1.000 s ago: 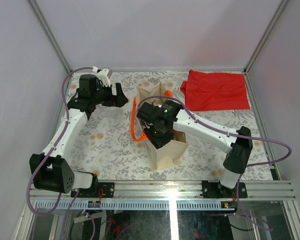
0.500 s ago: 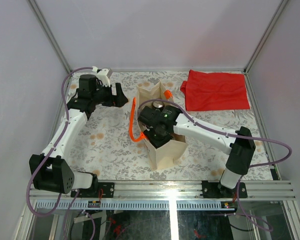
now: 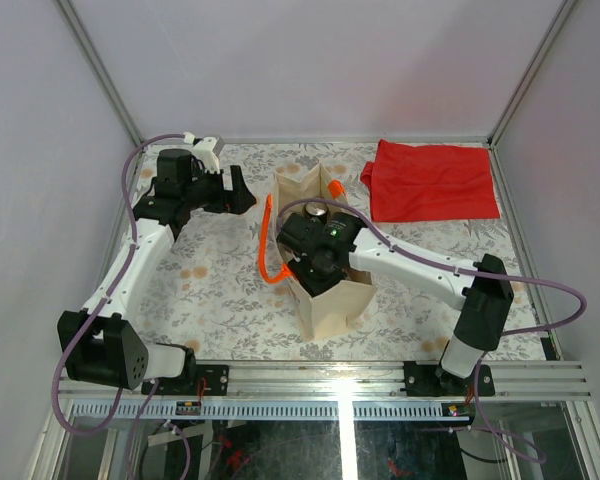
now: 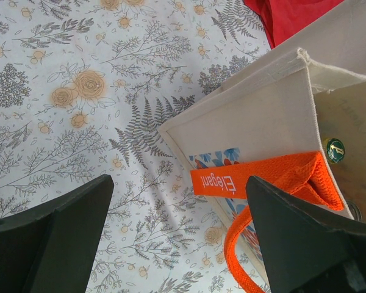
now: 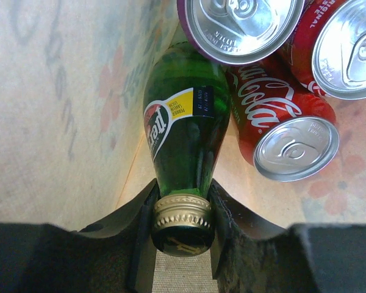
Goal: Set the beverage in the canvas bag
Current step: Place the drink in the canvas bag, then reset both arms
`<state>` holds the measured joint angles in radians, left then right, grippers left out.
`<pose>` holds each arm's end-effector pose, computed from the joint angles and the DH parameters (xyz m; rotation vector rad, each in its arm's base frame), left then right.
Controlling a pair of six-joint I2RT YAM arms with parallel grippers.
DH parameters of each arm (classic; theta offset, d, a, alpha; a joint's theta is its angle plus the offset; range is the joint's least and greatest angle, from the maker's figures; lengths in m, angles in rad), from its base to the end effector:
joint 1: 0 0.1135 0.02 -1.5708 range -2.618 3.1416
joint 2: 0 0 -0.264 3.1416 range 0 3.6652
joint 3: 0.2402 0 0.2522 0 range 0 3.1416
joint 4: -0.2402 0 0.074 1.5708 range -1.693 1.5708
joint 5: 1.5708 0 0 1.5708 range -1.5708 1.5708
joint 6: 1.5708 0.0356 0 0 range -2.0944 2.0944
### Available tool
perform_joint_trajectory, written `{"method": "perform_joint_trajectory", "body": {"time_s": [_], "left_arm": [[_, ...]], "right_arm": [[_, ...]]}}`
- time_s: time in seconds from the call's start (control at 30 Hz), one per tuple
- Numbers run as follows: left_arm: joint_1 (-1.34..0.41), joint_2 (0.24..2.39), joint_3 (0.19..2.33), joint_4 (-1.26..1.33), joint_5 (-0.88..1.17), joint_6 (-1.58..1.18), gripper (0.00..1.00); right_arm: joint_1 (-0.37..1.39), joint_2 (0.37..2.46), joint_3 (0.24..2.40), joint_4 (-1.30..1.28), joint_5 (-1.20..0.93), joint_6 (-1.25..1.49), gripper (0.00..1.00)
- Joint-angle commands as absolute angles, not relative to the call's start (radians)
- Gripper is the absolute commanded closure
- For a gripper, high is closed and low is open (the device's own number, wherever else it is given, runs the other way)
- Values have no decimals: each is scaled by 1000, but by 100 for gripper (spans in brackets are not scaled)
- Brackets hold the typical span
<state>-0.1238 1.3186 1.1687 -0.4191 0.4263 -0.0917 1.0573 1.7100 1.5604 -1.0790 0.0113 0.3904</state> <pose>0.2909 -0.0510 0.3346 0.2856 2.1186 -0.5818 0.1696 0.2999 0.2945 -0.9338 2.7043 0.3153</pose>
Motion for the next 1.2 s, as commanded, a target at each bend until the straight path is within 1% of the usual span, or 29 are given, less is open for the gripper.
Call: {"method": "perform_joint_trajectory", "body": {"time_s": [0.0,0.1,0.23,0.5,0.77,0.9,1.0,1.1,1.17], "left_arm": [[-127,1302,1163,-391,428,-74,10],[-128,1303,1165,-388,430,-72,10],[-130,1308,1165,-387,433,-74,10],[-127,1310,1170,-385,434,-75,10],[-127,1305,1173,-386,436,-73,10],[-127,1302,1203,-406,454,-54,9],[-127,1294,1221,-418,477,-41,8],[-129,1278,1230,-420,493,-36,7],[-128,1265,1230,-419,502,-36,6]], "right_arm": [[1055,1726,1618,-1140,92,392,58],[1055,1713,1676,-1154,126,397,46],[1055,1708,1757,-1169,165,393,39],[1054,1712,1844,-1201,191,385,32],[1047,1694,1935,-1204,279,399,26],[1031,1680,2008,-1184,324,405,20],[998,1669,2039,-1163,310,414,18],[951,1648,2038,-1142,254,432,5],[923,1630,2018,-1118,206,440,0]]}}
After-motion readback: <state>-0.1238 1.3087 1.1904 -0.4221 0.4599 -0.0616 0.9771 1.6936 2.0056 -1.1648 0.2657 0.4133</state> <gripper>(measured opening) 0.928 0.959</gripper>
